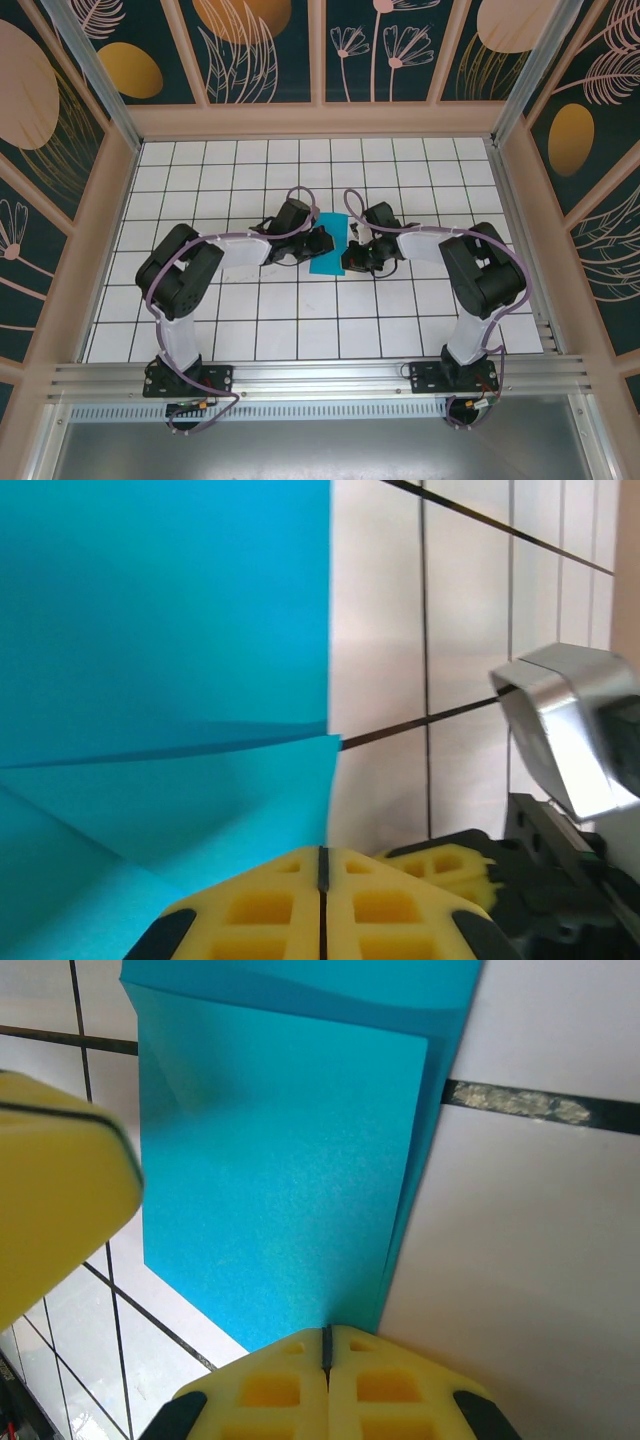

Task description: Fold a paper plane with a square sheet of paper (pick it up from the middle)

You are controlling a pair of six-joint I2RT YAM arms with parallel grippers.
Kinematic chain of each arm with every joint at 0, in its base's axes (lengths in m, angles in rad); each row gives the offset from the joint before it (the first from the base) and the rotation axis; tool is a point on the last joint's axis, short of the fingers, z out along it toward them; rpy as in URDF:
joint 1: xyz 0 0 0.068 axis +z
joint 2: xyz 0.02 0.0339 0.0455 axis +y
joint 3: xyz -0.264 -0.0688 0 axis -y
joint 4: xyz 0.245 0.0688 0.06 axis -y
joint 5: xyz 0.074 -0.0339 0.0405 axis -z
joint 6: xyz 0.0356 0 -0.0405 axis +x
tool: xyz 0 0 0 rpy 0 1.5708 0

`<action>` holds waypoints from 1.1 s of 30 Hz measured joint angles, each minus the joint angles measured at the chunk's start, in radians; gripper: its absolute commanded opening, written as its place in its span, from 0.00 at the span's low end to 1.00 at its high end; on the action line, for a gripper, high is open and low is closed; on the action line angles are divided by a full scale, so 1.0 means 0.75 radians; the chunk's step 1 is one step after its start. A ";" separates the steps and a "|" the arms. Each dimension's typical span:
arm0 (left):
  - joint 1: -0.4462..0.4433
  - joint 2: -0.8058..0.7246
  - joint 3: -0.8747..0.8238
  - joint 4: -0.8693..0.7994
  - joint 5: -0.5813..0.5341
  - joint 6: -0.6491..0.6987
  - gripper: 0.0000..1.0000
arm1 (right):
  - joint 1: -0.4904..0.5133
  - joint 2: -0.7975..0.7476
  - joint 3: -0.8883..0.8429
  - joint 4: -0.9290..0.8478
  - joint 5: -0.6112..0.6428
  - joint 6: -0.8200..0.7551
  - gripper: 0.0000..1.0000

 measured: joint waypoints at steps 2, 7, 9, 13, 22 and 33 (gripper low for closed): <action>-0.018 0.000 -0.007 0.011 0.005 -0.022 0.06 | 0.000 0.001 0.000 0.000 -0.001 0.000 0.04; -0.063 0.016 -0.015 0.010 -0.005 -0.066 0.04 | -0.001 0.004 -0.001 0.000 -0.001 0.000 0.04; -0.064 0.022 -0.015 0.010 -0.010 -0.075 0.04 | -0.003 0.006 -0.001 0.001 -0.003 -0.001 0.04; -0.064 0.049 0.004 -0.012 -0.023 -0.079 0.04 | -0.003 0.008 -0.001 0.001 -0.004 -0.001 0.04; -0.067 0.091 0.025 -0.079 -0.053 -0.079 0.04 | -0.002 0.014 0.002 -0.001 -0.001 -0.006 0.04; -0.073 0.091 0.060 -0.146 -0.111 -0.037 0.05 | 0.004 0.031 0.010 -0.020 0.024 -0.011 0.04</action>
